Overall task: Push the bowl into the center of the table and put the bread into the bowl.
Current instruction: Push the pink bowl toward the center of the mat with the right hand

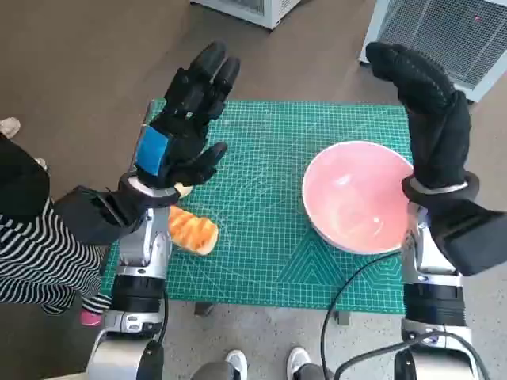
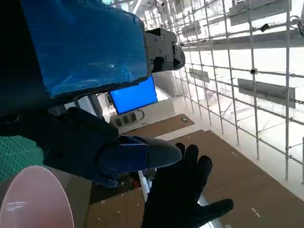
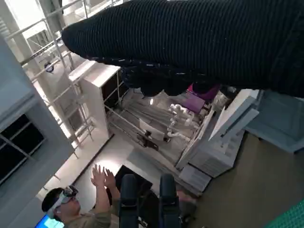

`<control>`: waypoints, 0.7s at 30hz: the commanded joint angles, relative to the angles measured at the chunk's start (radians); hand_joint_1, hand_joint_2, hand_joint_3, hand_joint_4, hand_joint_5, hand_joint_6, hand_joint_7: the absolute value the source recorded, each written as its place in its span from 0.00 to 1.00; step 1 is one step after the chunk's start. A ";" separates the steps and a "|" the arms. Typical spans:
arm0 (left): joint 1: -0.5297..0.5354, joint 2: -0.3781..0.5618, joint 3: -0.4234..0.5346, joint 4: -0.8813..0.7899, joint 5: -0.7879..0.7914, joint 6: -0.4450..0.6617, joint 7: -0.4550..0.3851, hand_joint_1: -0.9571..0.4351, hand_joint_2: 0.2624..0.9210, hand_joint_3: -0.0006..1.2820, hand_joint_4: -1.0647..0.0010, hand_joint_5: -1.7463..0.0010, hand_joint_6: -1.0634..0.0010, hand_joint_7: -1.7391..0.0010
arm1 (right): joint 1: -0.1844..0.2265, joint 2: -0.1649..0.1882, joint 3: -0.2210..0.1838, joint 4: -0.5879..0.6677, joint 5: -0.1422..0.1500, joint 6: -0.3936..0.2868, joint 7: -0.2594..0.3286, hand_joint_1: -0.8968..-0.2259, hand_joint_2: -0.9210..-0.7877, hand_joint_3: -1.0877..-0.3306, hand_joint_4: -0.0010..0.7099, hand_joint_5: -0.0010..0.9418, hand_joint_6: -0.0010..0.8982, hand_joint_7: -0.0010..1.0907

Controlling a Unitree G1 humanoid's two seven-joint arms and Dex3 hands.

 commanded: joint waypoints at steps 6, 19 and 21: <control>-0.003 0.003 -0.003 -0.018 0.001 0.004 0.003 0.21 1.00 0.34 0.91 1.00 1.00 0.80 | 0.030 0.002 -0.003 0.000 0.002 0.013 0.006 0.29 0.00 0.44 0.21 0.00 0.00 0.46; -0.005 -0.006 -0.004 -0.015 0.002 0.000 0.011 0.21 1.00 0.33 0.91 1.00 1.00 0.80 | 0.033 -0.001 -0.004 0.003 -0.006 0.007 0.002 0.30 0.00 0.44 0.21 0.00 0.00 0.46; -0.003 -0.007 -0.004 -0.017 0.002 -0.001 0.012 0.21 1.00 0.33 0.91 1.00 1.00 0.79 | 0.035 -0.001 -0.004 0.001 -0.007 0.006 0.002 0.30 0.00 0.44 0.21 0.00 0.00 0.45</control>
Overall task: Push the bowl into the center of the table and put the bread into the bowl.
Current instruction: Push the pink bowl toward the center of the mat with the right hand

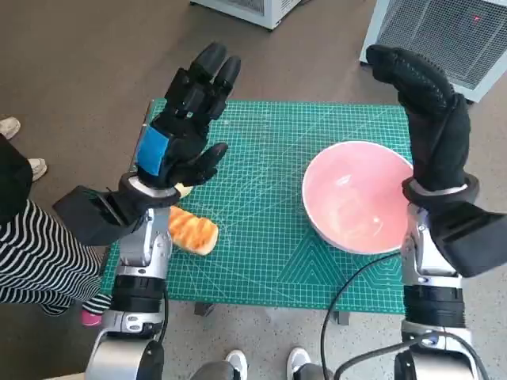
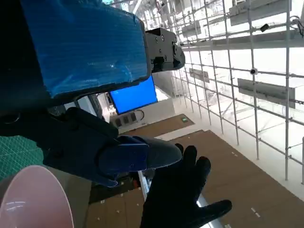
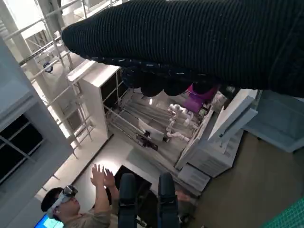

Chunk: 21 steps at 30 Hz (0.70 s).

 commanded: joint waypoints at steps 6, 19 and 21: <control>0.003 -0.003 -0.004 -0.025 -0.001 0.000 0.006 0.21 1.00 0.33 0.91 1.00 1.00 0.79 | 0.031 -0.006 -0.007 0.003 -0.006 0.001 0.003 0.30 0.00 0.43 0.21 0.00 0.00 0.45; 0.012 0.007 0.006 -0.007 0.000 -0.019 -0.003 0.20 1.00 0.33 0.90 1.00 1.00 0.79 | 0.046 -0.117 -0.130 0.170 0.044 -0.084 0.026 0.29 0.00 0.43 0.19 0.00 0.00 0.45; 0.012 0.010 0.008 -0.002 0.001 -0.022 -0.003 0.20 1.00 0.32 0.90 1.00 1.00 0.79 | 0.048 -0.132 -0.160 0.213 0.031 -0.100 -0.010 0.30 0.00 0.42 0.18 0.00 0.00 0.45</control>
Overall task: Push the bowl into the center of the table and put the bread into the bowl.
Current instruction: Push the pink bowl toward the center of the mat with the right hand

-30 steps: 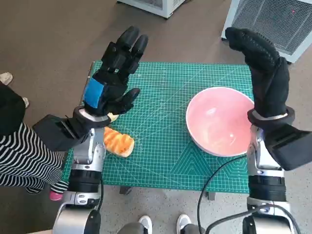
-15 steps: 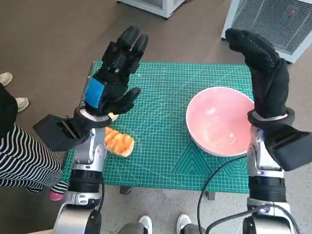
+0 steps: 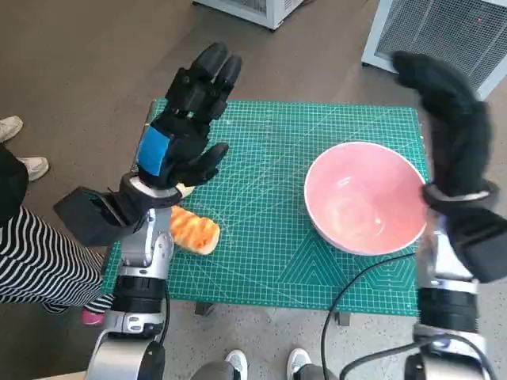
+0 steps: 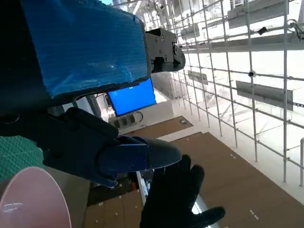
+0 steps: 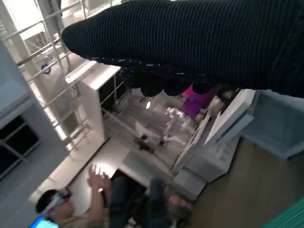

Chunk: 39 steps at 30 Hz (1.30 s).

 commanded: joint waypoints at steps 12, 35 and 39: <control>0.015 0.018 0.006 0.002 0.003 -0.014 -0.005 0.20 1.00 0.32 0.90 1.00 1.00 0.79 | 0.002 -0.102 -0.149 0.383 -0.014 -0.069 -0.156 0.30 0.00 0.38 0.15 0.00 0.00 0.39; 0.026 0.040 0.000 -0.022 0.003 0.012 0.000 0.19 1.00 0.32 0.90 1.00 1.00 0.80 | -0.051 -0.036 -0.142 0.744 -0.014 0.185 -0.223 0.47 0.00 0.32 0.08 0.00 0.00 0.35; 0.032 0.044 0.001 -0.034 -0.004 0.024 -0.004 0.19 1.00 0.32 0.90 1.00 1.00 0.80 | -0.058 -0.009 -0.146 0.758 -0.009 0.221 -0.204 0.49 0.00 0.32 0.08 0.00 0.00 0.34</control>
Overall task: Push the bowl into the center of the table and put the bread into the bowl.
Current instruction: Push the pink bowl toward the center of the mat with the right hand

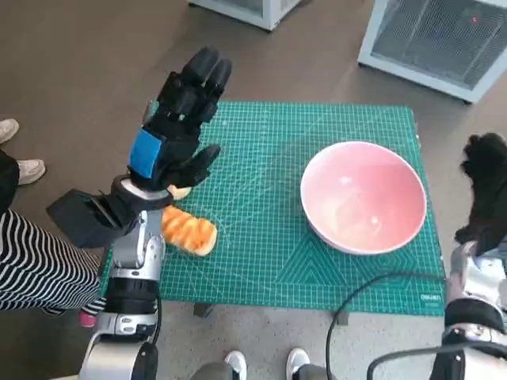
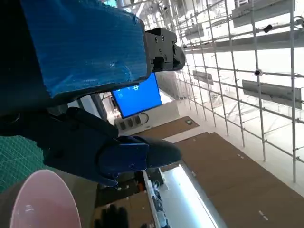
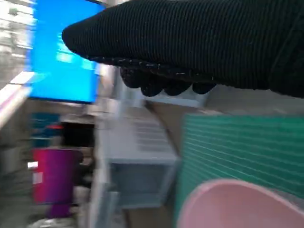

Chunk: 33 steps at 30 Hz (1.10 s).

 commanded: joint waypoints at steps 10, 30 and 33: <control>0.027 0.029 0.012 -0.029 -0.006 0.016 -0.014 0.19 1.00 0.31 0.90 1.00 1.00 0.80 | -0.021 0.103 -0.016 0.046 0.013 0.099 0.028 0.43 0.00 0.32 0.13 0.02 0.03 0.33; 0.052 0.048 0.037 -0.021 -0.008 -0.004 -0.021 0.17 1.00 0.29 0.90 1.00 0.99 0.81 | -0.093 0.204 -0.004 0.038 -0.005 0.106 0.098 0.39 0.00 0.31 0.14 0.01 0.06 0.31; 0.058 0.049 0.039 -0.027 -0.009 -0.004 -0.021 0.17 1.00 0.29 0.90 1.00 0.99 0.81 | -0.104 0.215 -0.002 0.037 -0.003 0.107 0.107 0.40 0.00 0.30 0.14 0.01 0.06 0.31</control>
